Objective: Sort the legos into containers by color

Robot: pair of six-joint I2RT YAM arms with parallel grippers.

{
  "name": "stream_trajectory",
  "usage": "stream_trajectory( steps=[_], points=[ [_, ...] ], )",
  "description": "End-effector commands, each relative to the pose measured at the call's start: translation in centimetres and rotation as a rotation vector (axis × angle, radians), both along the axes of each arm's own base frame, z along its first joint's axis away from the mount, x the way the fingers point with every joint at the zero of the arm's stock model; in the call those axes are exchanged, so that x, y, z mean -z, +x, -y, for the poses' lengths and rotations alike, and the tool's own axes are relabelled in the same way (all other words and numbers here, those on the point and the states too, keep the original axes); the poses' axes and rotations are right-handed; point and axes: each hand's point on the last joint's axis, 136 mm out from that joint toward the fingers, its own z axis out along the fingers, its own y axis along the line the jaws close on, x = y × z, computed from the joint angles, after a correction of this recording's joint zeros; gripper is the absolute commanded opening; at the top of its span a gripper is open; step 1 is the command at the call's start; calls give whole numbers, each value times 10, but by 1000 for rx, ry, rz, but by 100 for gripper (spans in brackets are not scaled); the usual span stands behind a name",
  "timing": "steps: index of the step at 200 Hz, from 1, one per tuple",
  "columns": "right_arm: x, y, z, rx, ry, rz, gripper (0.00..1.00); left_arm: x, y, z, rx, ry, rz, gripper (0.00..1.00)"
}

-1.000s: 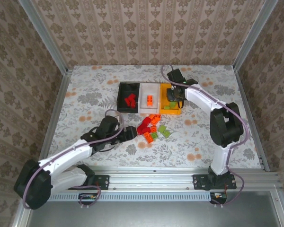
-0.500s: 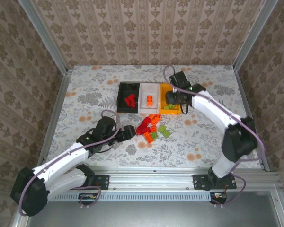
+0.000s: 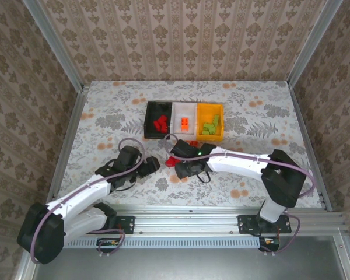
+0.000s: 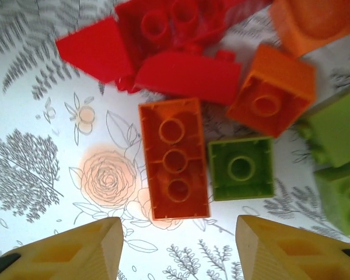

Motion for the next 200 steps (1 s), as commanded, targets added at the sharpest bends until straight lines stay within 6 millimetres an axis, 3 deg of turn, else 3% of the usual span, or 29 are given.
stream_trajectory(
  steps=[1,45,79,140,200],
  points=[
    [-1,12,-9,-9,-48,53,55,3,-5,-4,-26,-13,-19,92],
    [3,31,-11,-73,-159,109,54,-3,-8,-9,-27,-9,5,92],
    [19,38,-15,-89,-180,87,53,-3,-9,-12,-34,-9,15,92],
    [30,37,-27,-109,-161,57,48,-2,-9,-12,-34,-8,14,92],
    [36,32,-25,-106,-177,47,44,0,-8,-12,-32,-3,12,92]
  ],
)
